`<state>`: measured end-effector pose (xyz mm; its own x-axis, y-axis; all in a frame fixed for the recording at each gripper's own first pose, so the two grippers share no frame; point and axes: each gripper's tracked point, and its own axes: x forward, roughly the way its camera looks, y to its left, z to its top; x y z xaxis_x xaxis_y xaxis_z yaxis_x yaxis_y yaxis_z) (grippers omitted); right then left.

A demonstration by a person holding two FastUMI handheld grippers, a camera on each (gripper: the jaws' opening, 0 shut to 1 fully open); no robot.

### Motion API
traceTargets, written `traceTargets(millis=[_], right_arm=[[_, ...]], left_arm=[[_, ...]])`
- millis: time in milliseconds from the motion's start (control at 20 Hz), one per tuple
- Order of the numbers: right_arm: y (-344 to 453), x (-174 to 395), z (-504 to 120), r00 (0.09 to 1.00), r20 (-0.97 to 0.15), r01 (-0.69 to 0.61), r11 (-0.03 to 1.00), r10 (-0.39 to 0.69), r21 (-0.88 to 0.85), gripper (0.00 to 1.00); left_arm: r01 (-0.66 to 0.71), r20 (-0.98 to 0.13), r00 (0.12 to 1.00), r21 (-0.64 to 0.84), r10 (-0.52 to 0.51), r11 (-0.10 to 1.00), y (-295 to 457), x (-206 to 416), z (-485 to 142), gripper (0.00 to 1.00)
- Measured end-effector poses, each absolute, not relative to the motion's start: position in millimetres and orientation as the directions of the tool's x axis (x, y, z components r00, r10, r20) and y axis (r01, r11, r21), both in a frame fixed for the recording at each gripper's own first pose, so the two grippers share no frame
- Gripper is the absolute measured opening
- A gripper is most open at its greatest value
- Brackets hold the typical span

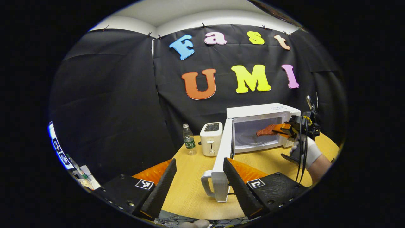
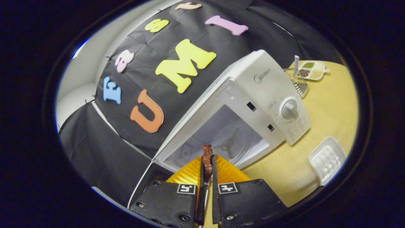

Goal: Open the microwave oven with the left hand, put the food in, and close the microwave oven.

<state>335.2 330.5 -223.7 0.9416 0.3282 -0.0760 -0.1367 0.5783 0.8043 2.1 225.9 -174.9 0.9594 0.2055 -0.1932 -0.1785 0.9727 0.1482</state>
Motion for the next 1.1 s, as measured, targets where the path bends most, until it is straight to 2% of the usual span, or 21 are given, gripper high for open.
traceTargets(millis=[150, 200, 250, 300, 400, 500, 600, 700, 850, 1000, 1050, 1100], right_arm=[[351, 374, -240, 0.969, -0.089, -0.066, 0.592, 0.229, 0.803, 0.12], [359, 386, -246, 0.971, -0.097, -0.052, 0.59, 0.218, 0.806, 0.13], [367, 393, -255, 0.97, -0.117, -0.034, 0.598, 0.213, 0.8, 0.13], [370, 400, -260, 0.972, -0.124, -0.024, 0.612, 0.198, 0.791, 0.13], [374, 408, -276, 0.973, -0.158, 0.01, 0.657, 0.166, 0.754, 0.12], [375, 410, -279, 0.978, -0.14, 0.006, 0.653, 0.154, 0.758, 0.13], [378, 411, -279, 0.979, -0.136, -0.012, 0.709, 0.152, 0.705, 0.12], [379, 415, -280, 0.978, -0.149, -0.031, 0.818, 0.143, 0.575, 0.15], [376, 421, -280, 0.983, -0.157, -0.023, 0.916, 0.093, 0.4, 0.24], [372, 425, -284, 0.983, -0.167, -0.019, 0.941, 0.079, 0.337, 0.31], [369, 427, -286, 0.982, -0.174, -0.014, 0.944, 0.075, 0.33, 0.27], [366, 427, -289, 0.983, -0.172, -0.01, 0.952, 0.066, 0.306, 0.35]], left_arm=[[-0.183, -0.21, 0.956, 0.128, 0.207, 0.975, 240, 1, -188, 0.89], [-0.189, -0.211, 0.954, 0.122, 0.212, 0.974, 246, 0, -191, 0.8], [-0.187, -0.213, 0.955, 0.111, 0.207, 0.976, 249, 2, -192, 0.89], [-0.19, -0.213, 0.954, 0.106, 0.208, 0.976, 251, 1, -194, 0.92], [-0.193, -0.201, 0.957, 0.105, 0.211, 0.976, 257, 2, -189, 0.91], [-0.206, -0.186, 0.958, 0.085, 0.219, 0.975, 263, 2, -181, 0.91], [-0.218, -0.172, 0.959, 0.054, 0.224, 0.975, 267, 3, -172, 0.91], [-0.218, -0.158, 0.961, 0.065, 0.226, 0.974, 269, 4, -167, 0.91], [-0.221, -0.141, 0.962, 0.094, 0.233, 0.971, 271, 7, -163, 0.91], [-0.222, -0.15, 0.961, 0.09, 0.234, 0.971, 270, 8, -167, 0.91], [-0.224, -0.152, 0.96, 0.09, 0.236, 0.97, 270, 8, -168, 0.91], [-0.231, -0.151, 0.958, 0.091, 0.243, 0.969, 272, 8, -168, 0.91]])
